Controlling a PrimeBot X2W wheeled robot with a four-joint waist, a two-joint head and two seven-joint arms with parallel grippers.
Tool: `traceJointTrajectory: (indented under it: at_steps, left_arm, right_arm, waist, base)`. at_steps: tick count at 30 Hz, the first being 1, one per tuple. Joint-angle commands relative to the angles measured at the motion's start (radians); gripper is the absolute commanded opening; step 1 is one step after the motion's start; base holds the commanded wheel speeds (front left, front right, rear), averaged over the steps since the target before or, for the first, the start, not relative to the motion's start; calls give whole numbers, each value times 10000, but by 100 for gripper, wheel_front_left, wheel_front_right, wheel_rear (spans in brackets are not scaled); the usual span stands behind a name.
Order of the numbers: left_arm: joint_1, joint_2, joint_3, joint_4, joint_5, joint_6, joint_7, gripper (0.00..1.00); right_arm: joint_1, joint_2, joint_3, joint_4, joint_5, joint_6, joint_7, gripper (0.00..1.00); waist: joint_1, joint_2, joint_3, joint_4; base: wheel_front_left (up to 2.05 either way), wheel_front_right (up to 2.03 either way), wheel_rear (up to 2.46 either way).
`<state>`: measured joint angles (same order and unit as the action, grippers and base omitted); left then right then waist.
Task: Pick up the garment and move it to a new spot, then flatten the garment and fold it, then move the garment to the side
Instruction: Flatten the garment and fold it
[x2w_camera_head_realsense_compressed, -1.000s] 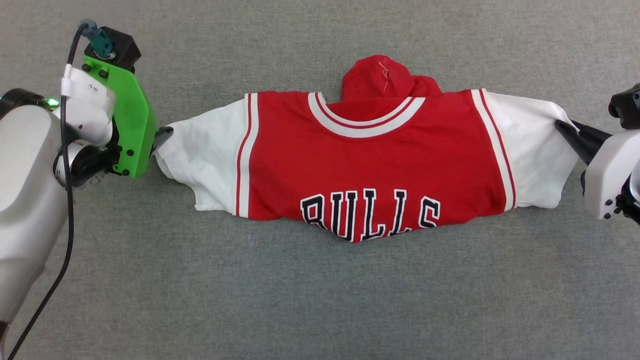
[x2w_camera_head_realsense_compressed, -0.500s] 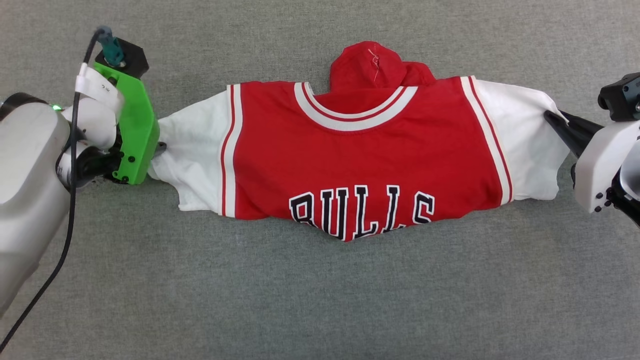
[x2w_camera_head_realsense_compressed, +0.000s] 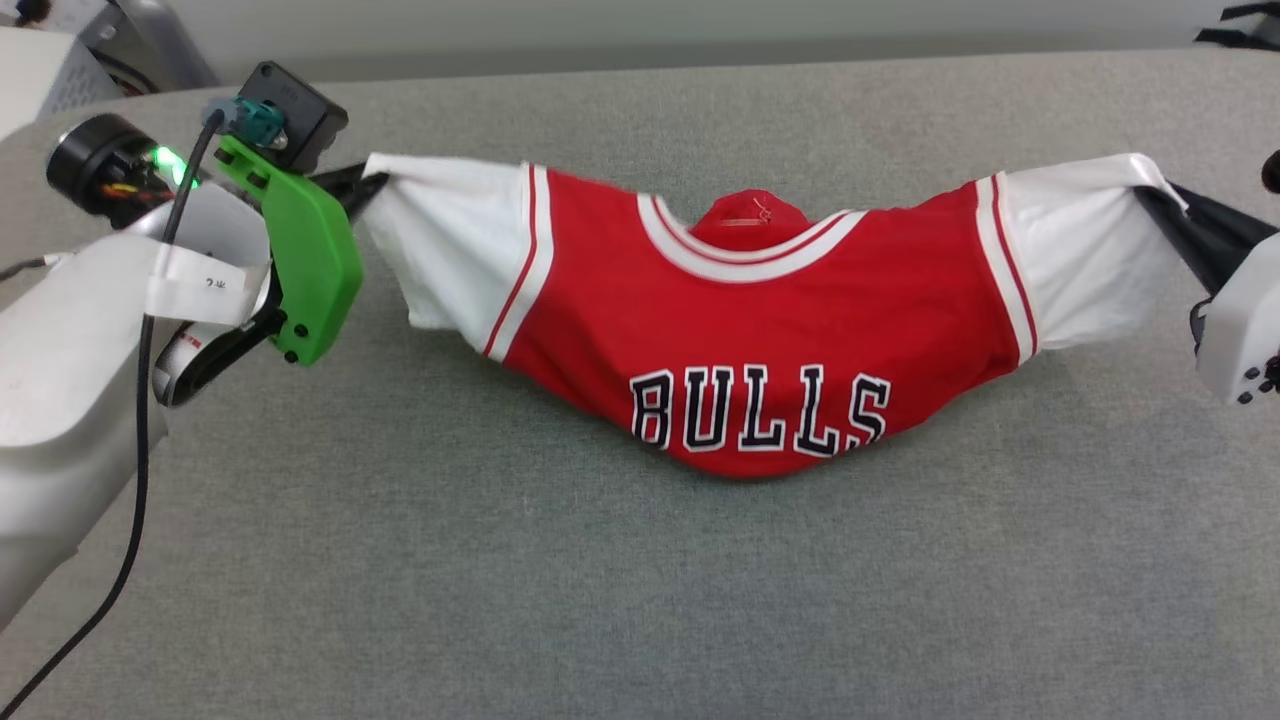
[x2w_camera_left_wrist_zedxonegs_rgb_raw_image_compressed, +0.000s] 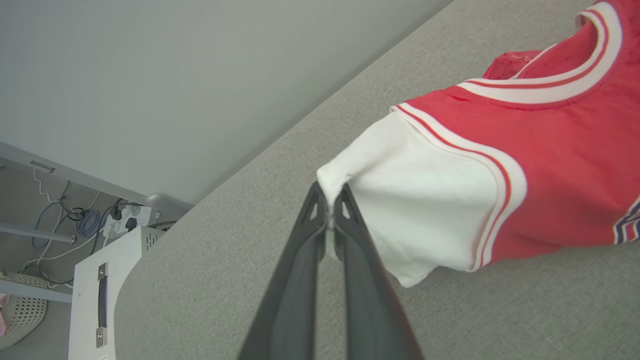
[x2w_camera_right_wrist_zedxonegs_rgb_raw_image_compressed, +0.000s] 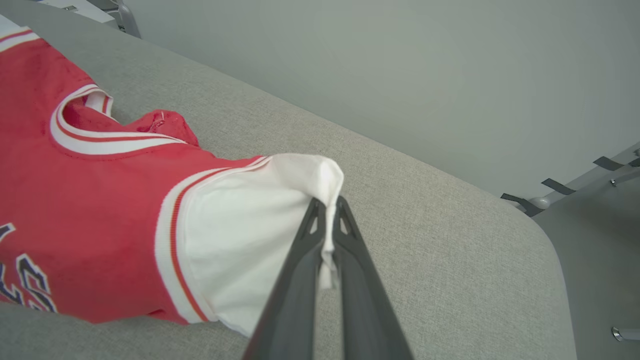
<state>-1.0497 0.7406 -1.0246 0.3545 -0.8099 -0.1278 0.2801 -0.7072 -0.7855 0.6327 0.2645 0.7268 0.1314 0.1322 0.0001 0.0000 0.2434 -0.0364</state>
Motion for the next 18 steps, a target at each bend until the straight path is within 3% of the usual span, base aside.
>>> traceJointTrajectory:
  at_steps: [1,8,18]
  left_arm:
    - [-286,81,110,-115,227,-20,-352,0]
    - [-985,2,725,-915,725,474,-1665,0]
    - [-2261,-52,1375,-1579,1073,825,-2124,0]
  right_arm:
    - [-107,-98,-154,-140,96,-7,-69,0]
    - [-468,-434,-1018,-724,14,-7,3,0]
    - [-1513,-594,-2017,-1473,-253,-7,562,0]
  waist:
    - [-1,0,-715,355]
    - [-1,0,-1269,516]
    - [-1,0,-1621,520]
  base:
    - [0,0,0]
    - [0,0,0]
    - [0,0,0]
